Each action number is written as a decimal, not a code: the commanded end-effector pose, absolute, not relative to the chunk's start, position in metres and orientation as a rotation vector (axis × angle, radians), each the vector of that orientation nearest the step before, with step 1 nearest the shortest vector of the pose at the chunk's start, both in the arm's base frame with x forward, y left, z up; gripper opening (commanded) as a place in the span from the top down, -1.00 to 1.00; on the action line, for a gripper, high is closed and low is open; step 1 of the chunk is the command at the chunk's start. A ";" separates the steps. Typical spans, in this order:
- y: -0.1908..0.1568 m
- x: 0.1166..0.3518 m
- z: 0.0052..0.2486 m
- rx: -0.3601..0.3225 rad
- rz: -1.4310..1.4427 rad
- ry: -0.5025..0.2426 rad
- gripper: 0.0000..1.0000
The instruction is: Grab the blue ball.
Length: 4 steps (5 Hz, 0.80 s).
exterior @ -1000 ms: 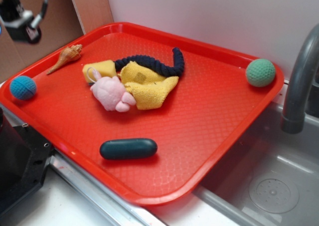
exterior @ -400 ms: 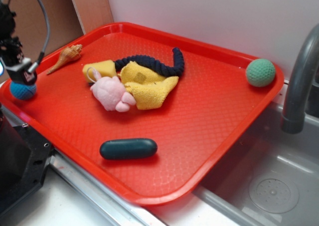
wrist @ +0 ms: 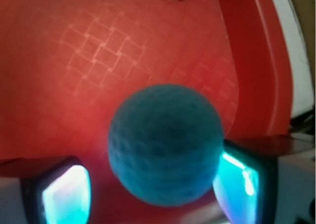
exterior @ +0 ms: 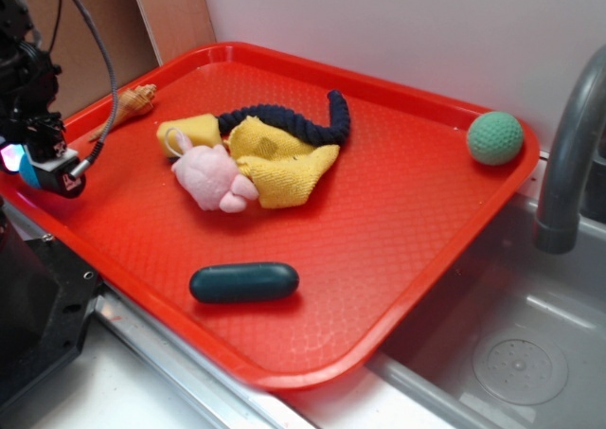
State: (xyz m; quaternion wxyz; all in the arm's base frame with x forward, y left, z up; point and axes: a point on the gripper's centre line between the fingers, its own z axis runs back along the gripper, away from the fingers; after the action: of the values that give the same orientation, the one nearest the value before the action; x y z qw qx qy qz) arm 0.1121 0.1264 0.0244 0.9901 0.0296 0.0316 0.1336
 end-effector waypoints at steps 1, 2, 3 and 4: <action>0.126 0.124 0.025 0.123 0.223 0.041 1.00; 0.123 0.126 0.032 0.129 0.196 0.017 1.00; 0.116 0.131 0.050 0.131 0.142 -0.040 1.00; 0.094 0.146 0.091 0.140 0.070 -0.139 1.00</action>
State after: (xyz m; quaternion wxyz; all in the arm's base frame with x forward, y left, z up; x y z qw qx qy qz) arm 0.1439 0.0899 0.0854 0.9957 0.0594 -0.0588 0.0392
